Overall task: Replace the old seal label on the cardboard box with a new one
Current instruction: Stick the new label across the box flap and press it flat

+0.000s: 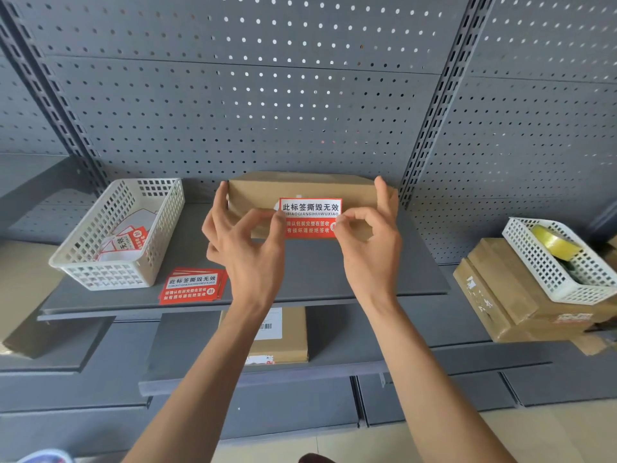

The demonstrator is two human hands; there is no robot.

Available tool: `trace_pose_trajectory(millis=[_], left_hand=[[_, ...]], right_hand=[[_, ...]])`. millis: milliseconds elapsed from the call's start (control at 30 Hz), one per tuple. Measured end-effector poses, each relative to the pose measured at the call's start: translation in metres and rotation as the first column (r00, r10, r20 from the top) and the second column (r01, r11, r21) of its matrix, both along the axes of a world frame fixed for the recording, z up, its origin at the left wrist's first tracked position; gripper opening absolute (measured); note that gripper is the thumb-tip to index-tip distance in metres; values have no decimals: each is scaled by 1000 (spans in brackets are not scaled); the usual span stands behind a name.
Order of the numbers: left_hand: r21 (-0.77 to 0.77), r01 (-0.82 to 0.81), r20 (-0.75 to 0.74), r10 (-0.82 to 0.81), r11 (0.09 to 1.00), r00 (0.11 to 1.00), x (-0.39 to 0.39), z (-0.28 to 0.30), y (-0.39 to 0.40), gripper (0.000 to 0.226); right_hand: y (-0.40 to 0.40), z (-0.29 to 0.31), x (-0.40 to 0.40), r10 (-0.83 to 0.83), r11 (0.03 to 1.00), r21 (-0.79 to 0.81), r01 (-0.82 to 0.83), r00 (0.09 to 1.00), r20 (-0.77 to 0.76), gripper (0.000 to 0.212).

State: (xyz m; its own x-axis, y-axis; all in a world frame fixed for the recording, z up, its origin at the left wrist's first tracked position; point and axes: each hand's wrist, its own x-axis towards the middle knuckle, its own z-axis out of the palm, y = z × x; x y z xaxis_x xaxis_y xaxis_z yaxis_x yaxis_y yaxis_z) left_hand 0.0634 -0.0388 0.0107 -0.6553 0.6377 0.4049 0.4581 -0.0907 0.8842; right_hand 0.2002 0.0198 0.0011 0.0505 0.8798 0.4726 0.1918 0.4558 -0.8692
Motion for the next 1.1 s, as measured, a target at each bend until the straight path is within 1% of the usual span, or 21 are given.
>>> trace_pose_trajectory(millis=[100, 267, 433, 533, 800, 1100], left_hand=[[-8, -25, -41, 24, 1000, 999, -3, -5, 4, 15], [-13, -51, -75, 50, 999, 996, -5, -7, 8, 18], [-14, -73, -93, 71, 997, 993, -6, -8, 11, 23], [-10, -77, -115, 75, 997, 990, -7, -11, 12, 23], [1, -91, -161, 90, 996, 983, -9, -12, 16, 22], [9, -117, -188, 116, 993, 975, -10, -15, 18, 29]], right_hand=[[4, -2, -2, -18, 1000, 17, 18, 999, 29, 12], [7, -6, -4, -58, 996, 67, 53, 996, 71, 10], [11, -6, -9, -153, 984, 113, 138, 979, 134, 9], [13, -7, -12, -193, 975, 135, 175, 972, 134, 7], [19, -11, -12, -180, 975, 155, 159, 975, 133, 8], [19, -14, -12, -221, 960, 209, 186, 962, 158, 9]])
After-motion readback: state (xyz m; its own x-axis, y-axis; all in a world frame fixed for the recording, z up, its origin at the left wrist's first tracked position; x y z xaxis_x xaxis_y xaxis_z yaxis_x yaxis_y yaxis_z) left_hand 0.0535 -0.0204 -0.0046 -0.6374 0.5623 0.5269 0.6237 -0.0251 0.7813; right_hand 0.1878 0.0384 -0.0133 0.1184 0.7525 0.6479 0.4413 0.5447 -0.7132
